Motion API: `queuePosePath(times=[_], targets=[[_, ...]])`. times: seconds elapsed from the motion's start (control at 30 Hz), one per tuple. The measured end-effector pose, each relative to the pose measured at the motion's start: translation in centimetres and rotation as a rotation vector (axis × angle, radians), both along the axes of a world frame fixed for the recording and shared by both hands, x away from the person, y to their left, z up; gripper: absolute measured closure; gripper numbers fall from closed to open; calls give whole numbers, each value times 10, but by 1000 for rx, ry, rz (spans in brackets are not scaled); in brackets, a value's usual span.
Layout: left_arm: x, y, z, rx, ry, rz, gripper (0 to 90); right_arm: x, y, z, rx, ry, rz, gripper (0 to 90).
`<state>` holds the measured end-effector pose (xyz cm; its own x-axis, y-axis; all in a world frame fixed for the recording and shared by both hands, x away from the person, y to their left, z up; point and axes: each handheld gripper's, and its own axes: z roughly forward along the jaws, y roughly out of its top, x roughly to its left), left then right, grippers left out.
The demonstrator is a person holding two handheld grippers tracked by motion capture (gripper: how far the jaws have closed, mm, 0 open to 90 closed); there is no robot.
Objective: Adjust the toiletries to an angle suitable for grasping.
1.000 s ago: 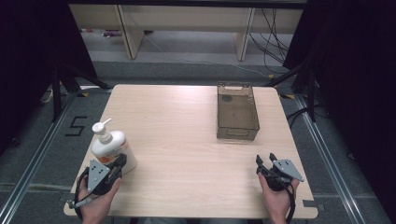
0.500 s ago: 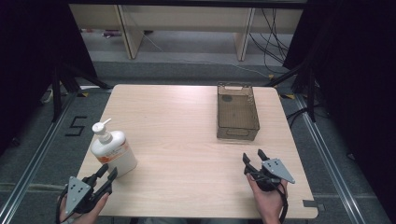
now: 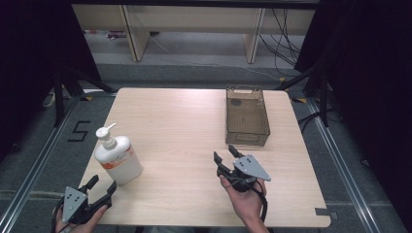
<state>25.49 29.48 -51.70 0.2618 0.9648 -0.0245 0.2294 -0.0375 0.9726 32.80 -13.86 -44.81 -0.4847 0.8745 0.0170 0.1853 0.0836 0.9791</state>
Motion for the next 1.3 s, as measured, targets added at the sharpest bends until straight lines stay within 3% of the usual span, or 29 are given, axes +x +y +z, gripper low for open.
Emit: queuePosePath(times=[0.07, 0.1, 0.2, 0.27, 0.3, 0.33, 0.47, 0.57, 0.6, 0.63, 0.67, 0.8, 0.9, 0.97, 1.03, 1.1, 1.17, 1.3], targets=[[5, 6, -3, 20, 14, 0, 250, 5, 18, 8, -21, -23, 35, 447], [5, 6, -3, 20, 14, 0, 238, 5, 18, 8, -21, -23, 35, 447], [12, 11, -6, 28, 22, 6, 221, 9, 42, 17, 13, -24, 71, 448], [12, 11, -6, 29, 20, 7, 217, 10, 47, 19, 10, -29, 86, 449], [12, 11, -6, 32, 23, 9, 214, 9, 54, 21, 33, -13, 93, 450], [11, 10, -5, 45, 21, 7, 209, 10, 65, 26, 22, -30, 121, 450], [10, 10, -5, 39, 23, 5, 205, 12, 83, 33, 33, -41, 138, 450], [10, 8, -5, 31, 18, 2, 202, 14, 91, 35, 41, -40, 162, 449], [10, 7, -5, 36, 15, -5, 202, 16, 95, 36, 28, -62, 161, 449], [9, 6, -5, 33, 17, -7, 201, 16, 98, 37, 17, -55, 162, 449], [9, 6, -5, 39, 13, -14, 199, 16, 102, 37, 40, -33, 170, 449], [10, 5, -4, 44, 8, -16, 195, 21, 111, 39, 19, -57, 188, 448], [9, 6, -4, 44, 14, -12, 195, 24, 120, 40, 47, -40, 214, 448], [10, 6, -5, 37, 2, -17, 195, 29, 123, 42, 11, -55, 212, 447], [10, 6, -4, 39, 15, -9, 195, 32, 129, 44, 22, -38, 229, 447], [10, 6, -4, 34, 16, -8, 195, 36, 133, 45, 21, -55, 237, 447], [10, 6, -5, 37, 17, -13, 194, 37, 139, 48, 22, -28, 241, 447], [10, 6, -6, 33, 6, -21, 193, 43, 146, 52, 13, -58, 251, 445]])
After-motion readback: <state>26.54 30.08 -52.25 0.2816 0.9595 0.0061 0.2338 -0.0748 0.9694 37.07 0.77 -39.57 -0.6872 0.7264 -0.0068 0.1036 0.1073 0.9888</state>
